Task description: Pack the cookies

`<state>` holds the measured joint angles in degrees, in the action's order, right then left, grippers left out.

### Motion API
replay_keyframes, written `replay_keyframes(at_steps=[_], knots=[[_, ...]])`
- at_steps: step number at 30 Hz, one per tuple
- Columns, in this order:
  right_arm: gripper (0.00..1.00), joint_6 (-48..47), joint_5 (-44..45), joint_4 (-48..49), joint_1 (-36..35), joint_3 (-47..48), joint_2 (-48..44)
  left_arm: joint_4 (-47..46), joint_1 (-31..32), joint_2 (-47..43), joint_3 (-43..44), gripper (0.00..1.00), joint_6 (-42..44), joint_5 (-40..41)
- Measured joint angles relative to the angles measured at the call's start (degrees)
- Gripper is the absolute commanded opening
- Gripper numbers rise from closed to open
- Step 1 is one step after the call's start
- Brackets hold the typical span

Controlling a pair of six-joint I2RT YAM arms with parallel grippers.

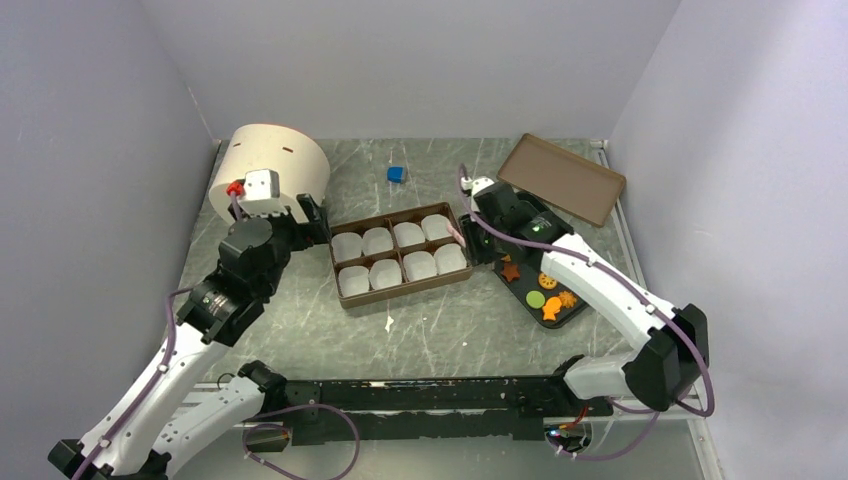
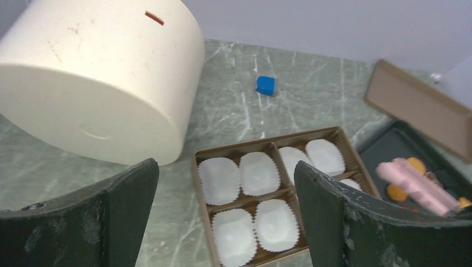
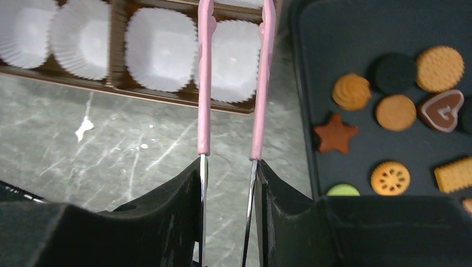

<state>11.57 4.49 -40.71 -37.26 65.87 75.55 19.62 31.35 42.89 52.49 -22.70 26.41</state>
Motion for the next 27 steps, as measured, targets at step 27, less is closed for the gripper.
replay_keyframes(at_steps=[27], knots=[[0.43, 3.3, 1.7, -5.8, 17.9, -5.9, 6.7, -2.7, -0.3, -3.1, -6.6, 0.96, 12.5, -3.6]])
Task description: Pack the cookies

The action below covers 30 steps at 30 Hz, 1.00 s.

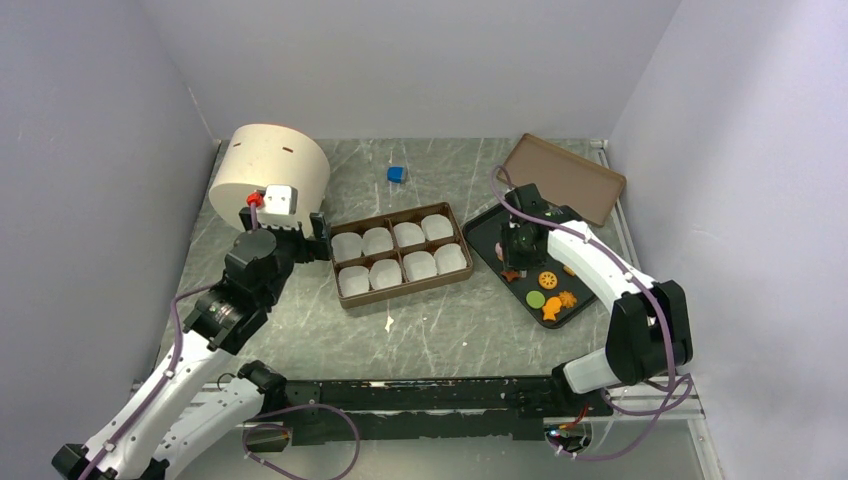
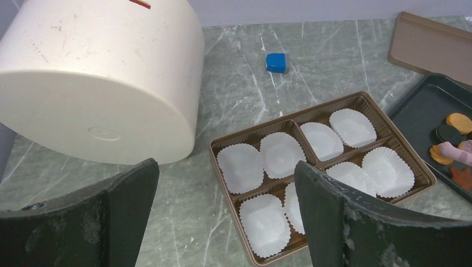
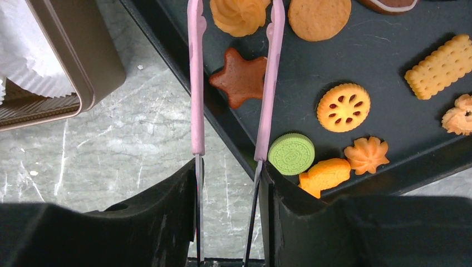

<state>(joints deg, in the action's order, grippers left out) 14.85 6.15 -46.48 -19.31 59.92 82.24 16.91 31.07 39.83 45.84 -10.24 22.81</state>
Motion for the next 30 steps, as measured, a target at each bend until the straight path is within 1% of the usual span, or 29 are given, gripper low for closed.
replay_keyframes(at_steps=[9, 20, 23, 30], knots=[[0.45, 0.2, 0.0, 0.9, 0.4, -0.9, 1.0, -0.1, 0.0, 0.2, -0.5, 0.96, 0.1, 0.0], [0.42, 0.2, 0.0, 2.6, 0.6, -1.5, 3.2, -0.1, 0.0, 0.2, -0.6, 0.96, 0.1, 0.0], [0.4, 0.2, 0.0, 3.3, 0.6, -1.5, 3.8, -0.1, 0.0, 0.1, -0.6, 0.96, 0.1, 0.0], [0.31, 0.2, -0.1, 3.6, 0.6, -1.5, 4.1, -0.1, 0.0, 0.1, -0.6, 0.96, 0.2, 0.0]])
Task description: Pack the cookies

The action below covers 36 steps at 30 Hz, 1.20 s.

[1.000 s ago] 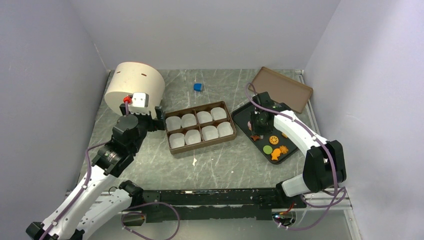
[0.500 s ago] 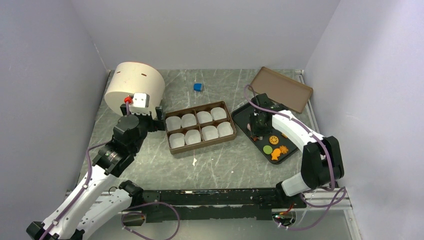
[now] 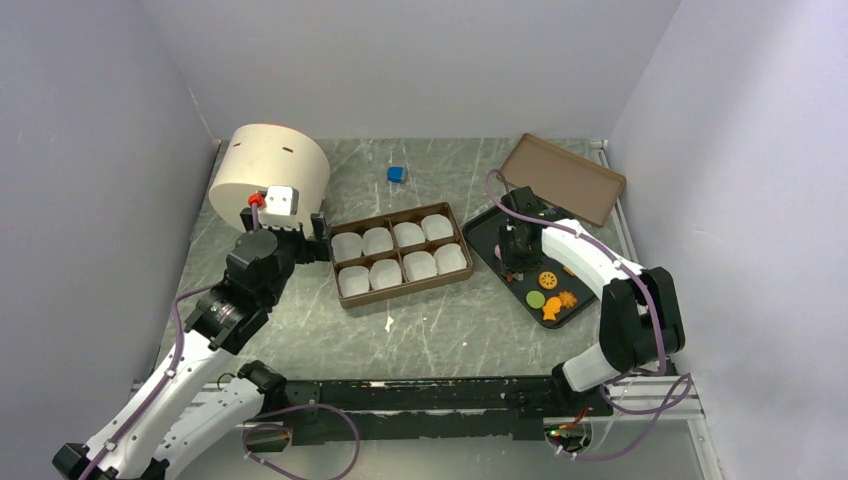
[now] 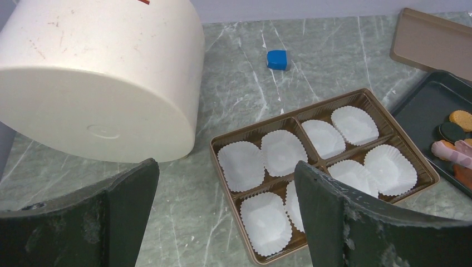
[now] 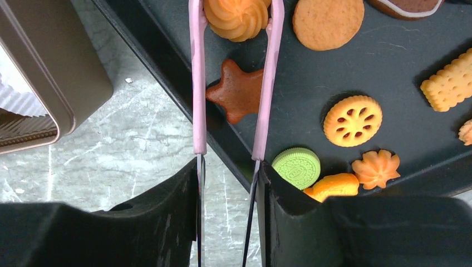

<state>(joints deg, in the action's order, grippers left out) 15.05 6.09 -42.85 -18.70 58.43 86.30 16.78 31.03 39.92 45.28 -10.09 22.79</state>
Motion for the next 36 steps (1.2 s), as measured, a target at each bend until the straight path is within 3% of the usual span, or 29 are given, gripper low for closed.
replay_keyframes(at_steps=[9, 18, 36], knots=[[0.23, 0.0, -0.4, -0.2, 0.0, 0.4, -0.7, 0.0, -0.3, -0.7, 0.0, 0.96, 0.0, -0.3], [0.21, -0.5, 0.0, -0.4, -1.6, 3.9, -3.6, 0.0, -1.0, -1.0, 0.0, 0.96, 0.0, -1.1], [0.21, -3.0, 2.3, 1.0, -16.0, 17.2, 1.2, 0.0, -1.8, -0.8, 0.0, 0.96, 0.0, -2.4]])
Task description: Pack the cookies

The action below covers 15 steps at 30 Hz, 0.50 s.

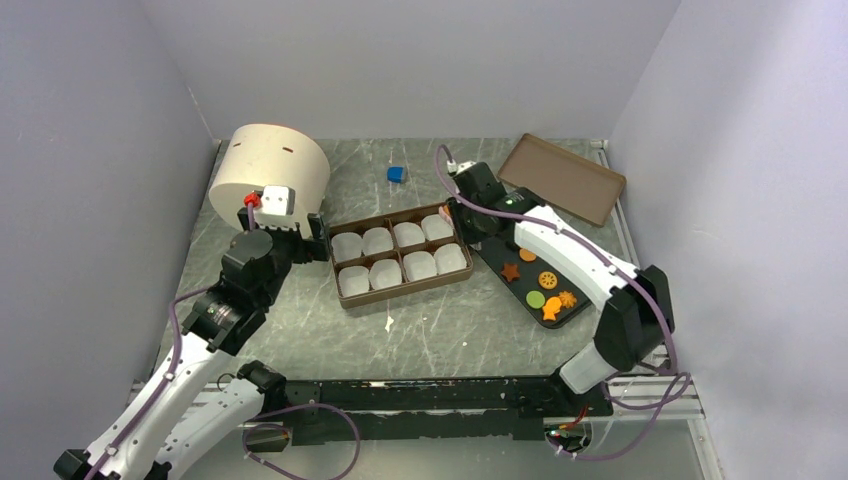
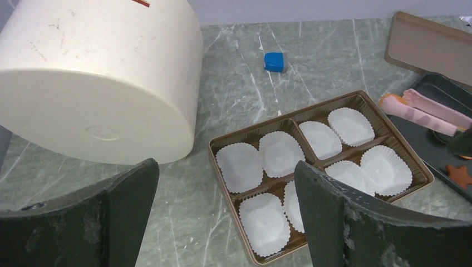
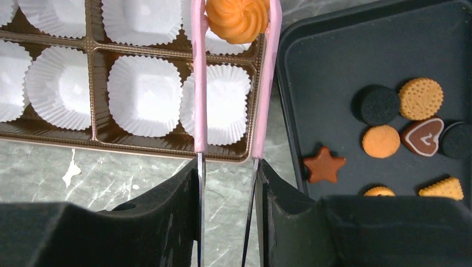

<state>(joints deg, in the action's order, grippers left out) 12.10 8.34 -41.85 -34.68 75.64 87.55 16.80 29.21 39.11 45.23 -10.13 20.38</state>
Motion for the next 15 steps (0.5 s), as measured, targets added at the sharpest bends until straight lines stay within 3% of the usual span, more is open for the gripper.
replay_keyframes(at_steps=[15], knots=[[0.25, -1.9, -0.3, 0.8, -1.9, 4.3, 12.8, 0.0, -0.1, 0.1, 0.0, 0.96, 0.0, -0.6]])
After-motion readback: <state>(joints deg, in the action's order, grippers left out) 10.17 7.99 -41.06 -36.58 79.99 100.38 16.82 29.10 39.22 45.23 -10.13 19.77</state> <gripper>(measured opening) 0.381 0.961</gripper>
